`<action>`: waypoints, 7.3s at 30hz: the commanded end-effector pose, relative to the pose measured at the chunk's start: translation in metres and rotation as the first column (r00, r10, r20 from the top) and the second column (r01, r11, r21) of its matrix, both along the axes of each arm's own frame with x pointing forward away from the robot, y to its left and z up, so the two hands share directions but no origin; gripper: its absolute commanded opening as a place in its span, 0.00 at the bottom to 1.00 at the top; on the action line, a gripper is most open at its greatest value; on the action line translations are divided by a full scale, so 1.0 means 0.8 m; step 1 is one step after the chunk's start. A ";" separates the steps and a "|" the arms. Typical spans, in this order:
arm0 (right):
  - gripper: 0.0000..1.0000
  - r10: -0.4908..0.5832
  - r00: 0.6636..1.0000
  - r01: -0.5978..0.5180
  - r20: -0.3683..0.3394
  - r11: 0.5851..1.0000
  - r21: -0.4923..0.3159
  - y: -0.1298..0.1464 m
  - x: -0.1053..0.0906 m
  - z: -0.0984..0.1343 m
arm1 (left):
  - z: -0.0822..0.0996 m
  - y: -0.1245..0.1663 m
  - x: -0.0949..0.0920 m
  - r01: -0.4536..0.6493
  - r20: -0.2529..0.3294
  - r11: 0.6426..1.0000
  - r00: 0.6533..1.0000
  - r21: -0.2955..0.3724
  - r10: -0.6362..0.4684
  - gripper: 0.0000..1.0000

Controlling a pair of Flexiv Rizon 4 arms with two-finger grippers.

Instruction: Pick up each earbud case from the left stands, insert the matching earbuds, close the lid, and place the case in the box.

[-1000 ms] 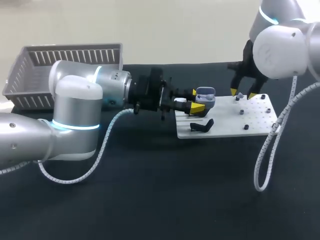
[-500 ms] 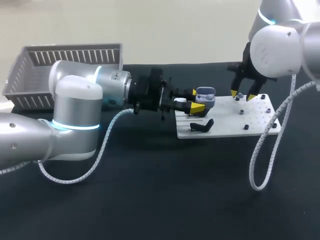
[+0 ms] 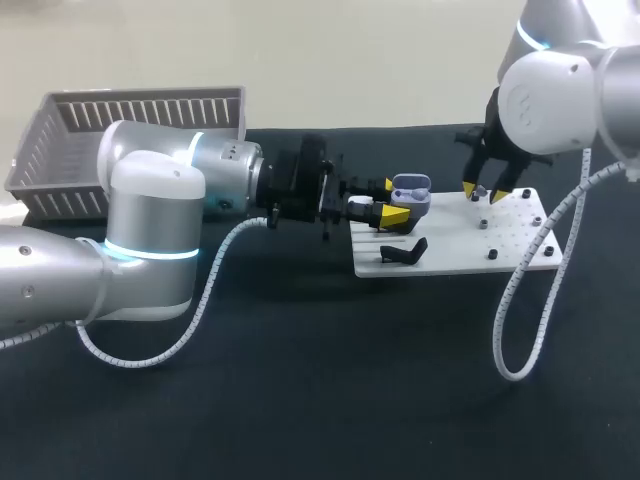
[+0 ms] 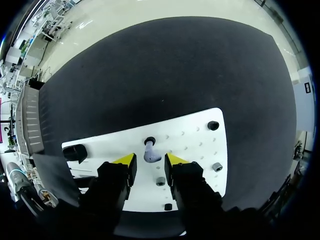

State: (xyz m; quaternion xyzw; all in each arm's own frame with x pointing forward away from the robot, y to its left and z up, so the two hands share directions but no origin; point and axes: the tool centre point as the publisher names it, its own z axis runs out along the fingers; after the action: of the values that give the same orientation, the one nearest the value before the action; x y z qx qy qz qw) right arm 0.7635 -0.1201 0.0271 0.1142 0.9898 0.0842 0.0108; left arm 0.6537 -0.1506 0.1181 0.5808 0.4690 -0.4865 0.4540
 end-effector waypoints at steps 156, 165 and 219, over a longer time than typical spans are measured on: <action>0.00 0.552 0.833 -0.532 0.035 0.817 -0.221 0.171 -0.169 0.174 | -0.001 0.000 -0.001 -0.002 0.002 1.000 1.000 -0.003 0.002 0.00; 0.00 0.552 0.833 -0.533 0.037 0.820 -0.209 0.170 -0.170 0.173 | -0.001 0.000 -0.001 -0.002 0.002 1.000 1.000 -0.003 0.002 0.00; 1.00 0.538 0.831 -0.515 0.140 0.840 -0.171 0.156 -0.154 0.211 | -0.001 0.000 -0.001 -0.002 0.002 1.000 1.000 -0.003 0.002 0.00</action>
State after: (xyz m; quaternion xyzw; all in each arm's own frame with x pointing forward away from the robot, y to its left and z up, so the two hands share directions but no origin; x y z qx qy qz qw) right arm 0.6470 0.0162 0.1894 -0.1802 0.9809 0.0297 0.0664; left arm 0.6540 -0.1509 0.1179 0.5808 0.4689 -0.4866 0.4540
